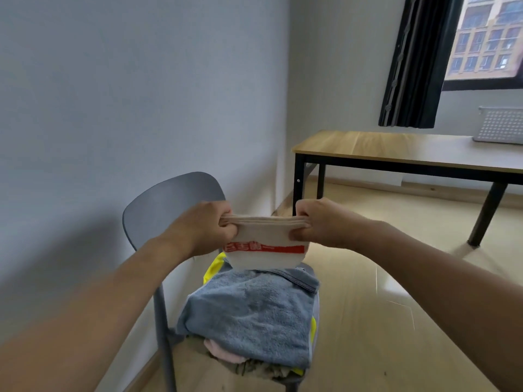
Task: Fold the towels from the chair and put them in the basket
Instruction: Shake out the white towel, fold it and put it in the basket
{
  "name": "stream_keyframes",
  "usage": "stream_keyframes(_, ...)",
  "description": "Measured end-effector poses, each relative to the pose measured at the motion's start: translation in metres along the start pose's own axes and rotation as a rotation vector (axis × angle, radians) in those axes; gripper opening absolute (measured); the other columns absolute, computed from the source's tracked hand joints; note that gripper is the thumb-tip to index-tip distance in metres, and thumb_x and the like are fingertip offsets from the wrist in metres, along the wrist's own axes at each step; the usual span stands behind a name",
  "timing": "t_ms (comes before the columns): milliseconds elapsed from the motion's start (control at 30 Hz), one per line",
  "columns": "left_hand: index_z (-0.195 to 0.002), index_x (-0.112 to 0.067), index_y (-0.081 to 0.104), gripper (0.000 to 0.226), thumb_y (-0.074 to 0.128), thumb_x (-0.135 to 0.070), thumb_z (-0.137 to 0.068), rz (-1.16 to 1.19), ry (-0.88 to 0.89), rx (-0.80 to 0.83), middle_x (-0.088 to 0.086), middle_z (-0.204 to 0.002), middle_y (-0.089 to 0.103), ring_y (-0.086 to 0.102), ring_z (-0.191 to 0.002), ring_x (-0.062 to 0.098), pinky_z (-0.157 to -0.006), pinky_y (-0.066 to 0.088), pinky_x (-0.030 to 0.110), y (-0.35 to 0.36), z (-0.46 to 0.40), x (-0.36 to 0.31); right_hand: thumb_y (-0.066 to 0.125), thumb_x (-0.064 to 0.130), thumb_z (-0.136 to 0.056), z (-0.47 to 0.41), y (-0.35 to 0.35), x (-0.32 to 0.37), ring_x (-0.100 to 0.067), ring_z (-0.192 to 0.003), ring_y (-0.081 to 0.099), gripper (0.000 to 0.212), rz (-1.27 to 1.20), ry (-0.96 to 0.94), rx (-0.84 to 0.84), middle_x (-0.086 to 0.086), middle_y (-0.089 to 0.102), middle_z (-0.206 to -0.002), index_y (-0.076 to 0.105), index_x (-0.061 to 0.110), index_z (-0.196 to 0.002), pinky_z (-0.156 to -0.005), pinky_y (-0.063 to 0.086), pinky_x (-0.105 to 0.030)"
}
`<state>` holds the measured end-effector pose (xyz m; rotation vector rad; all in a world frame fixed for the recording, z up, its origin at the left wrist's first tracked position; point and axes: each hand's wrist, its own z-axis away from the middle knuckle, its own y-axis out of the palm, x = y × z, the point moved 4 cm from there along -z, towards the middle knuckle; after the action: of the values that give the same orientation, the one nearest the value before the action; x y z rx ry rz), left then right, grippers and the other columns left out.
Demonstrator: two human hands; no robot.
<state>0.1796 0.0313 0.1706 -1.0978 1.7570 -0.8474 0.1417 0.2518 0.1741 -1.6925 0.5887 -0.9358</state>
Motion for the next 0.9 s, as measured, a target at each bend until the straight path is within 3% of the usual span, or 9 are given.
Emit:
stream_keyframes(200, -0.062, -0.023, 0.050, 0.016, 0.050, -0.039, -0.061, 0.079, -0.113, 0.757, -0.008, -0.066, 0.054, 0.051, -0.064, 0.010, -0.061, 0.042, 0.026, 0.116, 0.071, 0.028, 0.069, 0.031, -0.083, 0.043, 0.118, -0.021, -0.014, -0.084, 0.050, 0.025, 0.016, 0.112, 0.479, 0.003, 0.054, -0.097, 0.056, 0.017, -0.099, -0.062, 0.040, -0.023)
stream_keyframes(300, -0.063, -0.026, 0.053, 0.016, 0.052, -0.041, -0.057, 0.197, -0.210, 0.965, -0.008, -0.069, 0.054, 0.052, -0.069, 0.012, -0.065, 0.045, 0.031, 0.162, 0.099, 0.042, 0.068, 0.033, -0.083, 0.054, 0.166, -0.036, -0.019, -0.087, 0.057, 0.030, -0.014, 0.169, 0.691, -0.005, 0.063, -0.105, 0.058, 0.014, -0.104, -0.073, 0.048, -0.030)
stream_keyframes(433, -0.070, -0.025, 0.054, 0.012, 0.055, -0.035, -0.063, 0.250, -0.275, 0.875, -0.008, -0.073, 0.055, 0.055, -0.074, 0.013, -0.069, 0.045, 0.032, 0.177, 0.085, 0.057, 0.065, 0.034, -0.086, 0.037, 0.177, -0.054, -0.023, -0.096, 0.064, 0.036, -0.072, 0.208, 0.718, -0.007, 0.066, -0.110, 0.059, 0.012, -0.114, -0.088, 0.052, -0.037)
stream_keyframes(533, -0.079, -0.018, 0.059, 0.009, 0.059, -0.022, -0.070, 0.317, -0.372, 0.675, -0.002, -0.080, 0.063, 0.061, -0.079, 0.016, -0.077, 0.051, 0.035, 0.180, 0.055, 0.075, 0.065, 0.035, -0.086, 0.006, 0.172, -0.067, -0.023, -0.099, 0.063, 0.033, -0.135, 0.224, 0.584, -0.005, 0.063, -0.107, 0.059, 0.011, -0.108, -0.088, 0.052, -0.037)
stream_keyframes(600, -0.071, -0.017, 0.057, 0.010, 0.055, -0.020, -0.062, 0.372, -0.456, 0.533, 0.002, -0.073, 0.063, 0.061, -0.073, 0.020, -0.070, 0.052, 0.038, 0.186, 0.037, 0.088, 0.063, 0.035, -0.087, -0.016, 0.170, -0.073, -0.021, -0.100, 0.057, 0.030, -0.137, 0.245, 0.472, -0.003, 0.059, -0.108, 0.058, 0.016, -0.109, -0.089, 0.048, -0.035)
stream_keyframes(667, -0.066, -0.017, 0.051, 0.004, 0.053, -0.016, -0.063, 0.396, -0.533, 0.422, 0.003, -0.067, 0.056, 0.054, -0.066, 0.022, -0.059, 0.044, 0.035, 0.199, 0.021, 0.102, 0.060, 0.034, -0.089, -0.039, 0.172, -0.079, -0.019, -0.098, 0.053, 0.024, -0.148, 0.268, 0.400, -0.003, 0.057, -0.107, 0.056, 0.019, -0.107, -0.084, 0.045, -0.032)
stream_keyframes(767, -0.068, -0.016, 0.049, 0.006, 0.054, -0.014, -0.067, 0.432, -0.638, 0.287, 0.006, -0.073, 0.057, 0.054, -0.073, 0.026, -0.064, 0.043, 0.034, 0.223, 0.001, 0.118, 0.059, 0.030, -0.090, -0.066, 0.184, -0.092, -0.015, -0.090, 0.049, 0.009, -0.247, 0.330, 0.330, 0.003, 0.053, -0.098, 0.052, 0.025, -0.089, -0.069, 0.039, -0.024)
stream_keyframes(833, -0.072, -0.018, 0.049, 0.007, 0.055, -0.013, -0.074, 0.411, -0.704, 0.245, 0.007, -0.081, 0.059, 0.057, -0.083, 0.027, -0.068, 0.043, 0.034, 0.237, -0.008, 0.124, 0.058, 0.028, -0.089, -0.079, 0.195, -0.102, -0.012, -0.079, 0.049, 0.018, -0.318, 0.379, 0.305, 0.006, 0.053, -0.089, 0.046, 0.030, -0.076, -0.056, 0.035, -0.020)
stream_keyframes(900, -0.079, -0.018, 0.051, 0.004, 0.053, -0.015, -0.078, 0.418, -0.756, 0.245, 0.007, -0.087, 0.060, 0.058, -0.087, 0.026, -0.066, 0.041, 0.031, 0.251, -0.013, 0.130, 0.057, 0.024, -0.089, -0.086, 0.209, -0.112, -0.011, -0.073, 0.052, 0.011, -0.408, 0.451, 0.319, 0.003, 0.057, -0.087, 0.052, 0.027, -0.080, -0.053, 0.037, -0.021)
